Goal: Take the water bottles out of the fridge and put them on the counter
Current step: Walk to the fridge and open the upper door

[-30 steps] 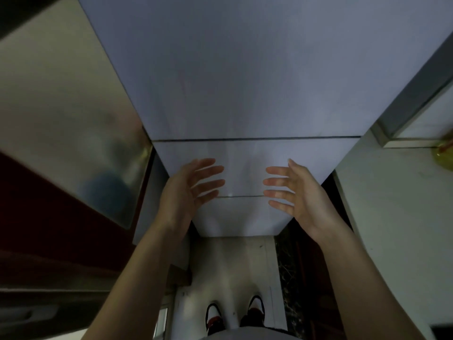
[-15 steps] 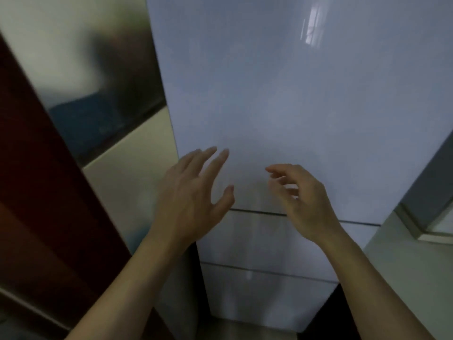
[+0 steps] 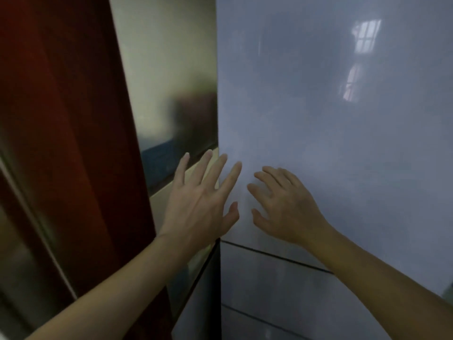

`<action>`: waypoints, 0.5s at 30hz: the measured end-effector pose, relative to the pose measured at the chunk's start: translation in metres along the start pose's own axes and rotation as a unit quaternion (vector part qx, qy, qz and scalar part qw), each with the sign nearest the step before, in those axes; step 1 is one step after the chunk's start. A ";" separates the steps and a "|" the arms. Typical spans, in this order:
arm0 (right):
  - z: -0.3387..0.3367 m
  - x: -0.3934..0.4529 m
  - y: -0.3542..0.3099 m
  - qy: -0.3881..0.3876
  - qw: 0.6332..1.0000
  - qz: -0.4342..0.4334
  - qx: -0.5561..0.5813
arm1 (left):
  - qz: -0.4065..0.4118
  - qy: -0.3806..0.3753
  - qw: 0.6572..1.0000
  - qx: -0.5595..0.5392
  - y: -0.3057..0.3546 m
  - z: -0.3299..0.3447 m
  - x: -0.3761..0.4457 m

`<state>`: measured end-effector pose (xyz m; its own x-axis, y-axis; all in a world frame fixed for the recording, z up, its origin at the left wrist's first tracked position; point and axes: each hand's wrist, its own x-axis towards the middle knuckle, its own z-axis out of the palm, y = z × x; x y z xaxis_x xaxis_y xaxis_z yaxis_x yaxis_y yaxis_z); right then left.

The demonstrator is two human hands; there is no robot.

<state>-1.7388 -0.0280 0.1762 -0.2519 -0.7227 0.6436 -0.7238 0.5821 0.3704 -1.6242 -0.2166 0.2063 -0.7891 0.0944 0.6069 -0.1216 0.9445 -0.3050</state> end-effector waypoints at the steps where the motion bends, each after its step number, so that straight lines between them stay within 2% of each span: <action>1: 0.003 0.006 0.002 -0.004 1.000 -0.019 -0.012 | -0.005 -0.002 1.000 0.010 -0.004 -0.003 -0.002; 10: 0.030 0.061 0.018 -0.044 0.980 -0.157 -0.112 | 0.000 -0.069 0.992 0.105 -0.040 -0.015 -0.024; 15: 0.044 0.085 0.018 -0.061 0.970 -0.185 -0.145 | 0.007 -0.057 0.992 0.110 -0.056 -0.016 -0.037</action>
<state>-1.8017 -0.0955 0.2080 -0.0966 -0.9308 0.3526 -0.5723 0.3418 0.7454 -1.5786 -0.2678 0.2131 -0.8536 0.0595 0.5176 -0.2277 0.8509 -0.4734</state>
